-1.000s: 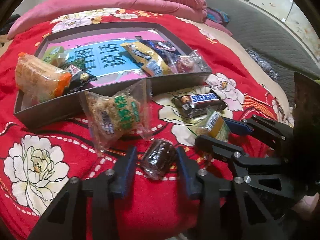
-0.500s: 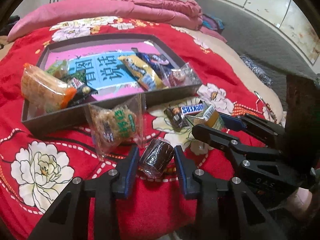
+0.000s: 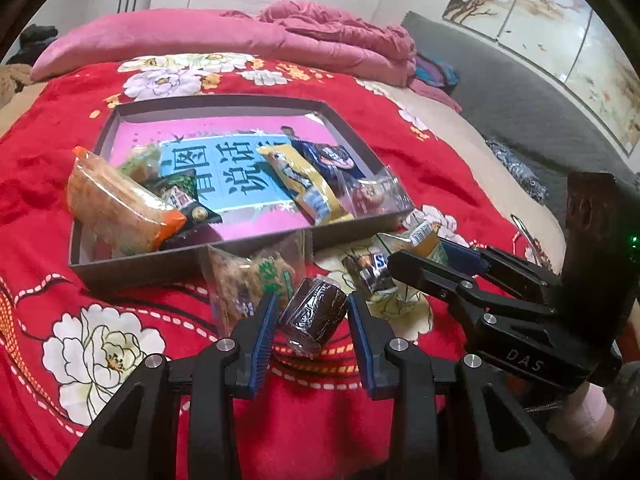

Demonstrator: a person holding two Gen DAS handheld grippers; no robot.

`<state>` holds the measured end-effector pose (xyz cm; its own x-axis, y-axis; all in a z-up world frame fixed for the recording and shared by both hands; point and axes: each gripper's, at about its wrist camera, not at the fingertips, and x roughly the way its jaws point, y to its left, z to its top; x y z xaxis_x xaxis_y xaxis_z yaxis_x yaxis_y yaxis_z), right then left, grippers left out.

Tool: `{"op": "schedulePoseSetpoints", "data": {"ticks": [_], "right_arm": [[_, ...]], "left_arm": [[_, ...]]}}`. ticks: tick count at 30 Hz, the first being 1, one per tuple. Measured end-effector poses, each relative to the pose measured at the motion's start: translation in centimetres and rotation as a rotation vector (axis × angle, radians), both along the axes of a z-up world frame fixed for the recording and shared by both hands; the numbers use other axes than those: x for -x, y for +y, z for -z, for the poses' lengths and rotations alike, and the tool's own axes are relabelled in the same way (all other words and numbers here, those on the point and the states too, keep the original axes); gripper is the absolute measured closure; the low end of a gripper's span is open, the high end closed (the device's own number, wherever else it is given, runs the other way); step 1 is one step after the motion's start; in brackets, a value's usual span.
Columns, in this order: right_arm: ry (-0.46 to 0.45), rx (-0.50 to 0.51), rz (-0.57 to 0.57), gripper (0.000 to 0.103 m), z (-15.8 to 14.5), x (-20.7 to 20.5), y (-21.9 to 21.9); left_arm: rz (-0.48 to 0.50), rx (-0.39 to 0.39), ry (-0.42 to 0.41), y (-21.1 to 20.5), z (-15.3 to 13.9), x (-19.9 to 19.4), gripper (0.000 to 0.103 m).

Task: Organize snacks
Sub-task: 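Grasp the brown-wrapped chocolate with the left tool while the right grasps the clear rice-cake packet, then lift both held snacks and carry them over the tray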

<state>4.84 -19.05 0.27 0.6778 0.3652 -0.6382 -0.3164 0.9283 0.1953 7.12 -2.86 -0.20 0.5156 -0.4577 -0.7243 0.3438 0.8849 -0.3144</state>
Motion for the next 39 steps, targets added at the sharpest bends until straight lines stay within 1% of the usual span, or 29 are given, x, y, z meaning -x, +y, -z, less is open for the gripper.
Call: {"op": "schedulePoseSetpoints", "data": {"ticks": [13, 18, 27, 33, 39], "right_arm": [[-0.014, -0.031, 0.036, 0.062, -0.6, -1.6, -0.1], [-0.017, -0.04, 0.054, 0.062, -0.7, -2.1, -0.3], [-0.022, -0.053, 0.078, 0.062, -0.9, -3.2, -0.4], [-0.029, -0.04, 0.084, 0.062, -1.0, -3.9, -0.2], [-0.032, -0.029, 0.086, 0.062, -1.0, -4.6, 0.0]], "left_arm": [[-0.048, 0.025, -0.024, 0.8, -1.0, -1.7, 0.066], [-0.074, 0.046, -0.021, 1.4, -1.1, -2.6, 0.066], [-0.093, 0.041, -0.041, 1.2, -1.5, -3.9, 0.066], [-0.112, 0.041, -0.037, 1.2, -1.4, -5.0, 0.066], [-0.13, 0.021, -0.042, 1.1, -1.1, -6.0, 0.066]]}}
